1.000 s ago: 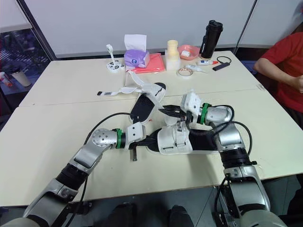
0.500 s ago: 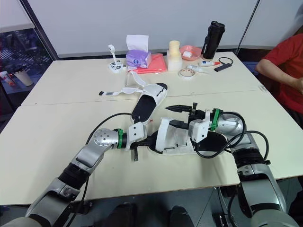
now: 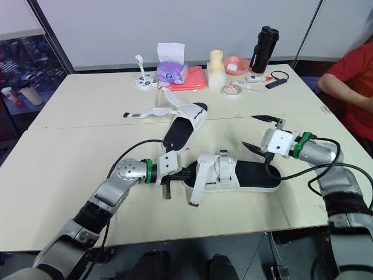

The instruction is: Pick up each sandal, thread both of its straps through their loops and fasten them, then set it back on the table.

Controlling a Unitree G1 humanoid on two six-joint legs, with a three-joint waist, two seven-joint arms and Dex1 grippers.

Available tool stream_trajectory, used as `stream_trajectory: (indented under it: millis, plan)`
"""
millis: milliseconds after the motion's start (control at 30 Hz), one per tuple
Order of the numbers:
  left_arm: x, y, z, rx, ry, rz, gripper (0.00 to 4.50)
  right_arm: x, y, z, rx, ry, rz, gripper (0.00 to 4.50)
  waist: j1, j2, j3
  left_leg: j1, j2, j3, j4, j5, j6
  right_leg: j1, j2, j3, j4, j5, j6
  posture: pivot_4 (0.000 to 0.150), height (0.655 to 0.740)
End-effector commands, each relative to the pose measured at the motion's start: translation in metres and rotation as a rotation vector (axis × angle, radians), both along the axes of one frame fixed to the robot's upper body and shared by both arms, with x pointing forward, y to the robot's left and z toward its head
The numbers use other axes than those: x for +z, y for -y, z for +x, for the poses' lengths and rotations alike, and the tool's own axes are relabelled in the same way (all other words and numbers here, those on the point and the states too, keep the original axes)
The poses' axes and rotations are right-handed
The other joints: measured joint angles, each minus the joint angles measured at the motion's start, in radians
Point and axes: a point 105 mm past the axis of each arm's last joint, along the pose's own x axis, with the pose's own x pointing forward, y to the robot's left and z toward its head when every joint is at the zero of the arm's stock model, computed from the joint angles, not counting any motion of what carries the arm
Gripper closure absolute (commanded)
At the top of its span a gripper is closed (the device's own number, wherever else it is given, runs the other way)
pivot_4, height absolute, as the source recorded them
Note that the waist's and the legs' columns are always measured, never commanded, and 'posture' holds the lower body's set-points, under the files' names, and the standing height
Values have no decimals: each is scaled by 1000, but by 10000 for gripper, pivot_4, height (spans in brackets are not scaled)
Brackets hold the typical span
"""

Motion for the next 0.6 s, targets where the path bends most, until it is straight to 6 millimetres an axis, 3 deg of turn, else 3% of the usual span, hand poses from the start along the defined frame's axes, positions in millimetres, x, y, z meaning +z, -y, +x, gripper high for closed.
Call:
stream_trajectory:
  millis: [33,167,267,433,600]
  plan:
    - [-31,2,-12,-31,-94,73,45000,31,-17,-20,43,-110,205,1052,3,1,0,0,0,0,0,0,0,0,0,0,0,0,0,1500,7400]
    - [-31,3,-12,-39,-96,71,45000,34,-55,-77,221,-610,520,1052,7,1,0,-1,0,-2,1,0,0,0,0,0,-1,0,0,1500,7400]
    - [-31,4,-11,-43,-97,70,45000,23,-71,-114,288,-898,596,1052,9,0,-1,0,1,-3,0,0,1,3,0,-2,-3,0,0,1500,7400]
    - [-31,6,-11,-48,-101,70,45000,-12,-80,-140,249,-1137,669,1052,9,-1,-1,-1,0,-5,1,-1,2,6,0,-3,-8,0,0,1500,7400]
    - [-31,7,-9,-50,-101,70,45000,-42,-87,-140,178,-1216,711,1052,8,-1,-2,-1,-1,-5,1,-1,2,6,1,-3,-9,1,0,1500,7400]
